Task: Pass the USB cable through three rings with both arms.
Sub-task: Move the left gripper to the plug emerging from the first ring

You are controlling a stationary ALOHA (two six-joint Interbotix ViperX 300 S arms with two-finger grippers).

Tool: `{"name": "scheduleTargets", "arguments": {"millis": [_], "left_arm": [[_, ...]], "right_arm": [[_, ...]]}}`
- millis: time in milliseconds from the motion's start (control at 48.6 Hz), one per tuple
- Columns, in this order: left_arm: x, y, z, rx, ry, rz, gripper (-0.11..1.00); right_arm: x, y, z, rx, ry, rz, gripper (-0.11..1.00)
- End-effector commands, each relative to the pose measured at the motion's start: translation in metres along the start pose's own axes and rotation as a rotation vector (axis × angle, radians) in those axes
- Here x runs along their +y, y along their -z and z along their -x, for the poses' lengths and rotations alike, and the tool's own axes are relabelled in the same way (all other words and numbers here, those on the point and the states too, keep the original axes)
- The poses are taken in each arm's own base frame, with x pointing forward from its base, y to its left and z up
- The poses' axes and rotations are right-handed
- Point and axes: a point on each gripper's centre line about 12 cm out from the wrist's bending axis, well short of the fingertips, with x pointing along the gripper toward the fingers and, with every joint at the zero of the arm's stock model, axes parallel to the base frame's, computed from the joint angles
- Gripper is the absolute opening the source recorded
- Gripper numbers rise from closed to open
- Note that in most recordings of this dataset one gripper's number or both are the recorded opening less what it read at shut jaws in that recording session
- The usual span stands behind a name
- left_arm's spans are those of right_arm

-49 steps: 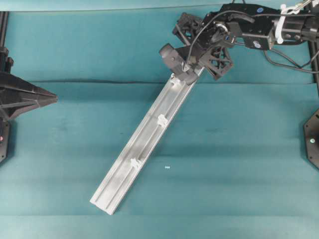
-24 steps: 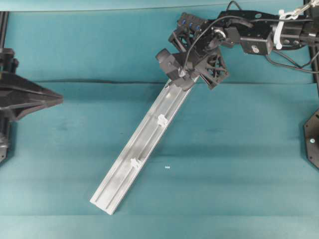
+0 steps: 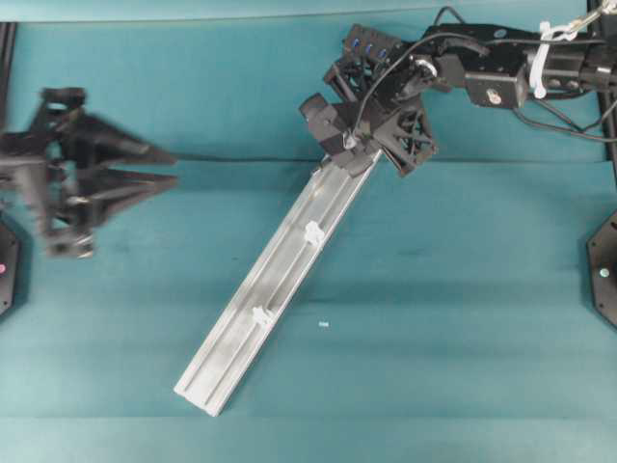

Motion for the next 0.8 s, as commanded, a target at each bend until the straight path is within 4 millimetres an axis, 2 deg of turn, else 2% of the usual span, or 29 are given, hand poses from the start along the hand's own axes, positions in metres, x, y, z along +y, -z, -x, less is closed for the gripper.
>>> {"name": "scheduleTargets", "arguments": {"millis": [0, 62, 123, 391, 514, 781], "left_arm": [[0.011, -0.006, -0.016, -0.013, -0.039, 0.032, 0.8], [0.018, -0.002, -0.029, 0.002, -0.061, 0.058, 0.93], [0.021, 0.003, -0.043, 0.03, -0.072, 0.08, 0.99], [0.031, 0.032, -0.1, 0.159, -0.109, 0.159, 0.97], [0.034, 0.041, -0.119, 0.191, -0.116, 0.153, 0.97], [0.042, 0.074, -0.151, 0.256, -0.126, 0.111, 0.97]], "right_arm": [[-0.002, -0.004, -0.001, -0.011, 0.018, 0.012, 0.07], [-0.002, -0.005, 0.0, -0.015, 0.023, 0.012, 0.07], [-0.002, -0.005, 0.0, -0.014, 0.023, 0.011, 0.07], [-0.002, -0.005, 0.0, -0.014, 0.02, 0.012, 0.07], [-0.003, -0.004, 0.0, -0.014, 0.023, 0.009, 0.07], [-0.002, -0.004, 0.0, -0.013, 0.02, 0.009, 0.07]]}}
